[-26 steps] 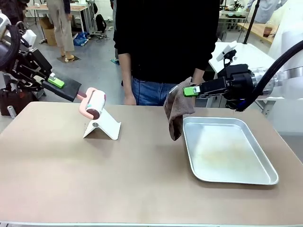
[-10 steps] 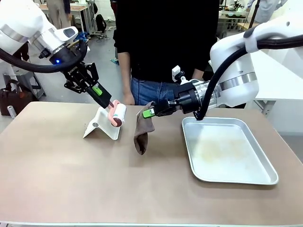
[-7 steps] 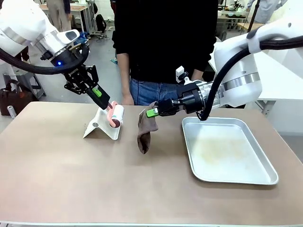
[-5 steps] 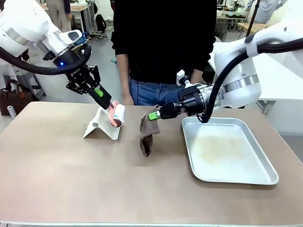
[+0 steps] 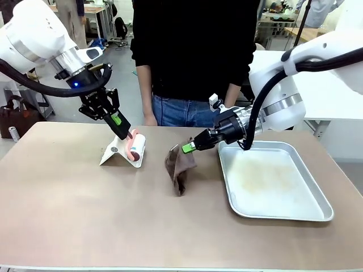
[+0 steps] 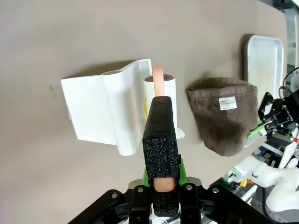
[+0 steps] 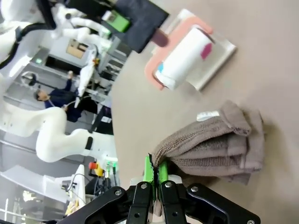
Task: Clean the surface of the table.
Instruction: Return the Lint Roller and towel to their original positions.
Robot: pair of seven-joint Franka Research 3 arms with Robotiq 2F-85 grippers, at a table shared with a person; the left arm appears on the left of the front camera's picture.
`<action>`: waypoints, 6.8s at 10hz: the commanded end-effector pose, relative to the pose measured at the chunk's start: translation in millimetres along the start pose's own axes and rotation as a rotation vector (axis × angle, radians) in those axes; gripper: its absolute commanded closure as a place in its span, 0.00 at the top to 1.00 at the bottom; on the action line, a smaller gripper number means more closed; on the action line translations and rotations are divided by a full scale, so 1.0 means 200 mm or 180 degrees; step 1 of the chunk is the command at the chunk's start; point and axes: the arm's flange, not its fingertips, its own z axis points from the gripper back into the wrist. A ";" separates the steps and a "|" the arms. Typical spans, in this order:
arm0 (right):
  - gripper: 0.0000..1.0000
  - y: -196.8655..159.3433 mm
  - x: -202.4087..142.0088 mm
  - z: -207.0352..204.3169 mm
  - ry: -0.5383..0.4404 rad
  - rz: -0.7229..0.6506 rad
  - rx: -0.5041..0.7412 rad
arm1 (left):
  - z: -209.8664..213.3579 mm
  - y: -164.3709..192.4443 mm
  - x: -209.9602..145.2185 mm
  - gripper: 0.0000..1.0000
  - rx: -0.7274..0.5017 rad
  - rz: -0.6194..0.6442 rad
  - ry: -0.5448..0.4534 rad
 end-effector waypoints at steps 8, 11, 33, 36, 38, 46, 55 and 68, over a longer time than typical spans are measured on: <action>0.04 0.09 0.14 0.00 0.0545 -0.0405 -0.1023 | -0.09 0.02 0.03 0.22 0.0028 -0.0142 -0.0261; 0.04 0.09 0.14 0.00 0.0519 -0.0402 -0.1032 | -0.10 0.03 0.03 0.22 0.0018 -0.0091 -0.0369; 0.04 0.10 0.11 0.08 0.0420 -0.0456 -0.1378 | -0.20 0.08 -0.09 0.22 0.0144 0.0572 -0.0365; 0.04 0.09 0.11 0.07 0.0427 -0.0449 -0.1366 | -0.20 0.08 -0.10 0.22 0.0246 0.0715 -0.0380; 0.04 0.09 0.11 0.06 0.0446 -0.0438 -0.1395 | -0.21 0.09 -0.10 0.22 0.0261 0.0702 -0.0362; 0.61 0.11 0.10 0.07 0.0553 -0.0435 -0.1484 | -0.21 0.13 -0.08 0.80 0.0158 0.0631 -0.0270; 1.00 0.31 0.13 0.21 0.0464 -0.0324 -0.2090 | 0.08 0.20 -0.25 1.00 0.0061 0.0362 -0.0465; 1.00 0.35 -0.42 1.15 -0.0715 -0.1351 0.1167 | 0.56 1.05 -0.79 1.00 -0.2589 -0.0916 -0.0525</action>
